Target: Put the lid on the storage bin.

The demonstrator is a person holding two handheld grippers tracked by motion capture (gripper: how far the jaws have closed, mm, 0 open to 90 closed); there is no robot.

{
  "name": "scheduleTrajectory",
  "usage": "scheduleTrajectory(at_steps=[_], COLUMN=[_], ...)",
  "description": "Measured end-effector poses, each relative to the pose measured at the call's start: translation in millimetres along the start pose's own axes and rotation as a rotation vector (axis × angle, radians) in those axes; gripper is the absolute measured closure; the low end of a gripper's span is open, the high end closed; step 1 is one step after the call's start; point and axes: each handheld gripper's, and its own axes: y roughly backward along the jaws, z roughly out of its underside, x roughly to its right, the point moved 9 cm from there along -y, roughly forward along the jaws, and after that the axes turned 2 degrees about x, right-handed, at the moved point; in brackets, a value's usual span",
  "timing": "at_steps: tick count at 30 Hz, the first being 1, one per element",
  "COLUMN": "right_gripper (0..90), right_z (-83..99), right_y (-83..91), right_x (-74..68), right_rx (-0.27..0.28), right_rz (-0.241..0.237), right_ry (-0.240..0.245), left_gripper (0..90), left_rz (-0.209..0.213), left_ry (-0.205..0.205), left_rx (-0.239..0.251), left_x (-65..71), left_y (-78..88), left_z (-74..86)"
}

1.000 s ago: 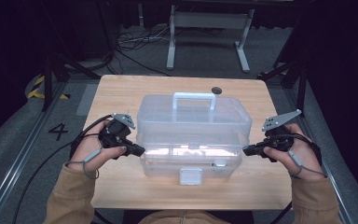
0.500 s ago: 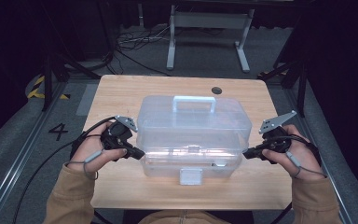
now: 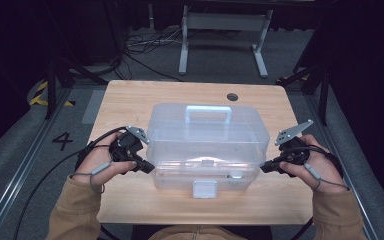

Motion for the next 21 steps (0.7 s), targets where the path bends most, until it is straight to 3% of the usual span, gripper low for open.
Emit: scheduleTrajectory(at_steps=[21], right_gripper=[90.0], right_z=[6.4], right_y=[-8.3], right_x=[-1.1], right_rx=[-0.064], right_rz=[-0.025], right_ry=[-0.002], left_gripper=[89.5], left_rz=[0.017], left_ry=[-0.019], left_rx=[-0.06], left_x=[-1.6], left_y=[-7.6], left_z=[5.9])
